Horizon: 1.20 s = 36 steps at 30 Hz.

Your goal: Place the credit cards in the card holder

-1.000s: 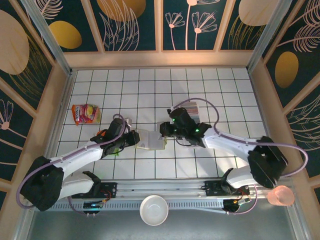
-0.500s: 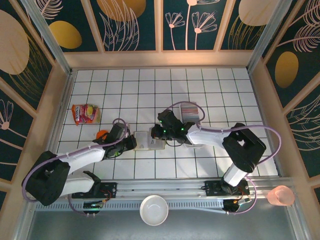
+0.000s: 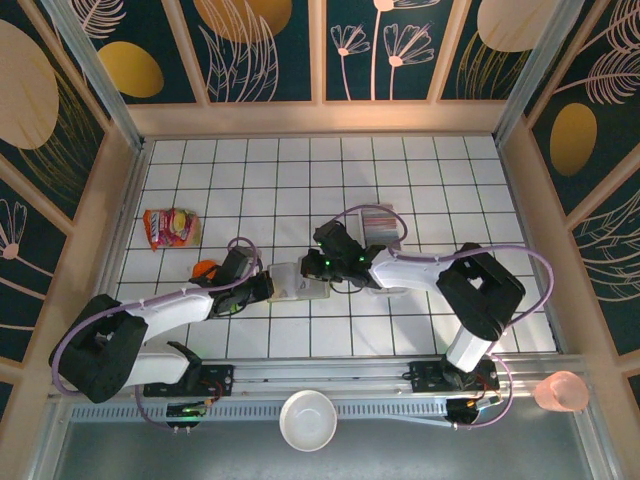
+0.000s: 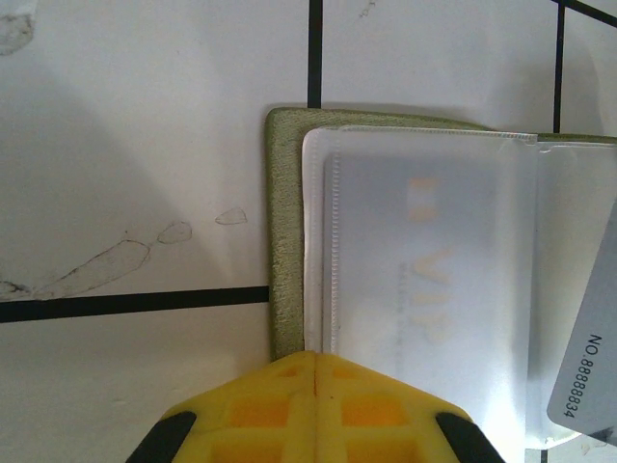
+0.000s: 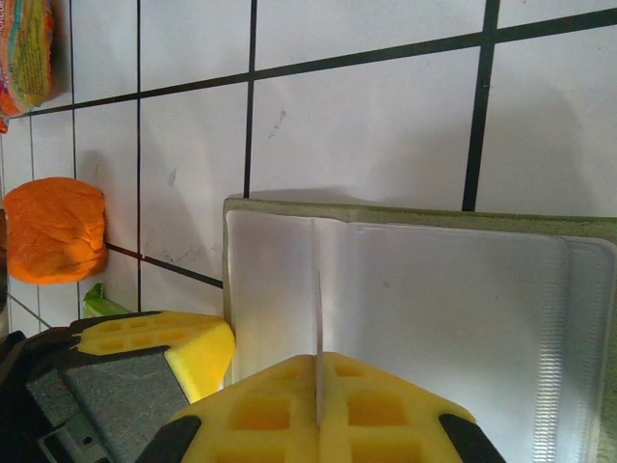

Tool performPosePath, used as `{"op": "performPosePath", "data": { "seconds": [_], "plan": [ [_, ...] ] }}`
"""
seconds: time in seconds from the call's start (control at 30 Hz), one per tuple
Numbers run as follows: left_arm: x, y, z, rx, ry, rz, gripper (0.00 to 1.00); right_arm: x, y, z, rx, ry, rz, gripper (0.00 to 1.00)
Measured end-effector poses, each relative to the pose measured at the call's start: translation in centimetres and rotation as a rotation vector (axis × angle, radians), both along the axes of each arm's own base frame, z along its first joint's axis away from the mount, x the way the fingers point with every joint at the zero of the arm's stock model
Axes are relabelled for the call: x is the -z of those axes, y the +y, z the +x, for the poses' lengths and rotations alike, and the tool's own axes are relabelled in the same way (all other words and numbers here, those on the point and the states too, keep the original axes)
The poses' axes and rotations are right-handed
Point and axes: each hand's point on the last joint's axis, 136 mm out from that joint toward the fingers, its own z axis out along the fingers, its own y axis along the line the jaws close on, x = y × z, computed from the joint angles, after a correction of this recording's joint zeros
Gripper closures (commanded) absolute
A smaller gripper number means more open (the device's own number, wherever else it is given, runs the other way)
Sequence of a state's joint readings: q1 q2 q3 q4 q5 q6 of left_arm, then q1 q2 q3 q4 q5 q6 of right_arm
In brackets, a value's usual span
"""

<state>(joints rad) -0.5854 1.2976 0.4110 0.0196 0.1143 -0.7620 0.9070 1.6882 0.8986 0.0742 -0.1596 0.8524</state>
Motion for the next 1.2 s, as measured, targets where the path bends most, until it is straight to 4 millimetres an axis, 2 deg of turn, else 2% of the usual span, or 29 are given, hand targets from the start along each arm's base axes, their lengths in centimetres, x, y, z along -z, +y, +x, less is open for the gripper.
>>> {"op": "performPosePath", "data": {
  "seconds": [0.5,0.73,1.0,1.2],
  "plan": [
    [0.0,0.1,0.0,-0.002,-0.002,0.002,0.96,0.0,1.0,0.1,-0.001,0.013,0.046,1.00],
    [0.1,0.1,0.0,-0.002,-0.003,0.001,0.96,0.2,1.5,-0.6,-0.009,0.028,0.054,1.00],
    [0.1,0.1,0.0,-0.004,-0.004,0.004,0.96,1.1,0.7,-0.8,0.004,0.033,0.031,1.00],
    [0.1,0.1,0.0,-0.004,-0.005,0.004,0.97,0.9,0.0,-0.7,0.022,0.019,0.025,1.00]
  ]
}}
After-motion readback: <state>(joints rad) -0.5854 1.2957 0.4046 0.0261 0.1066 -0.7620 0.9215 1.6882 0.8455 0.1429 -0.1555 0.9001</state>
